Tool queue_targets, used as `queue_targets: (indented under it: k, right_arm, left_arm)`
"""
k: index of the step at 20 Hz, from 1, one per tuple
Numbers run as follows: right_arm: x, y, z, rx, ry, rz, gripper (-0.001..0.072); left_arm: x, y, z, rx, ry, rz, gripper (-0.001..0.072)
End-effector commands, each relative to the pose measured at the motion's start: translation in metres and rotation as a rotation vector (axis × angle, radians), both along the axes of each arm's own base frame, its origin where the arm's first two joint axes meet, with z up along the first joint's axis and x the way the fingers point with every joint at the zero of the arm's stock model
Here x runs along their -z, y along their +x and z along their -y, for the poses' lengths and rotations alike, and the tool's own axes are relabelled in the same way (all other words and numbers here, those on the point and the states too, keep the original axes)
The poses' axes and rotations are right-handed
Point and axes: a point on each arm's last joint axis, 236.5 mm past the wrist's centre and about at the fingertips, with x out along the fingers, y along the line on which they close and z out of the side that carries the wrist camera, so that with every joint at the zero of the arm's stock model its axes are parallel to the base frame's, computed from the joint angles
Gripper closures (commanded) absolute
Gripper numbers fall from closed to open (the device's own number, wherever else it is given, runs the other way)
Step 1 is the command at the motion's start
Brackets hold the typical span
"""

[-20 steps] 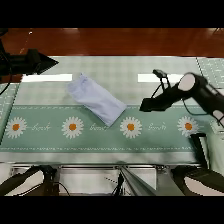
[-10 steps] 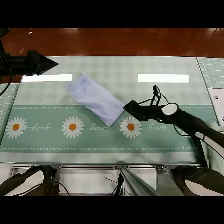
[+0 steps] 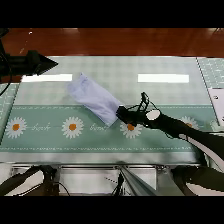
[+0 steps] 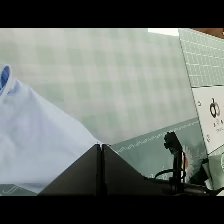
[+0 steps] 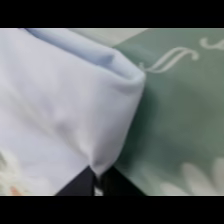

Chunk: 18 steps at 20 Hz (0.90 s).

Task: Fold the shirts.

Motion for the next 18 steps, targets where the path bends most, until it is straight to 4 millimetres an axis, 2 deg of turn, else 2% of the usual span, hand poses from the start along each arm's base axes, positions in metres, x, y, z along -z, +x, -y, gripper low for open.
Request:
queue_targets:
  k: [1, 3, 4, 5, 7, 9, 12, 14, 18]
  right_arm:
    - [-0.021, 0.025, -0.012, 0.013, 0.019, 0.076, 0.0688]
    - [-0.062, 0.043, -0.012, -0.128, 0.016, 0.223, 0.0688]
    - [-0.088, 0.049, -0.004, -0.199, 0.017, 0.282, 0.0688]
    - [-0.114, 0.054, 0.012, -0.241, 0.011, 0.325, 0.0688]
    - [-0.16, 0.061, 0.059, -0.22, 0.005, 0.343, 0.0688]
    - [-0.208, 0.06, 0.12, -0.142, -0.023, 0.364, 0.0688]
    - [-0.264, 0.036, 0.206, 0.018, -0.094, 0.379, 0.0688]
    - [-0.282, 0.01, 0.256, 0.132, -0.161, 0.354, 0.0688]
    - [-0.283, -0.053, 0.352, 0.394, -0.347, 0.219, 0.0688]
  left_arm:
    - [0.0, 0.001, 0.0, -0.003, 0.002, 0.003, 0.0681]
    - [0.001, 0.002, -0.001, 0.015, 0.026, 0.032, 0.0682]
    - [0.002, 0.002, -0.001, 0.02, 0.029, 0.034, 0.0681]
    - [0.002, 0.002, -0.001, 0.02, 0.028, 0.032, 0.0682]
    - [0.002, 0.002, -0.001, 0.019, 0.028, 0.032, 0.0681]
    - [0.002, 0.002, -0.001, 0.019, 0.028, 0.032, 0.0681]
    - [0.003, 0.003, -0.001, 0.019, 0.027, 0.03, 0.0681]
    - [0.004, 0.005, 0.001, 0.019, 0.012, 0.025, 0.0682]
    - [0.008, 0.007, 0.001, 0.019, 0.005, 0.013, 0.0681]
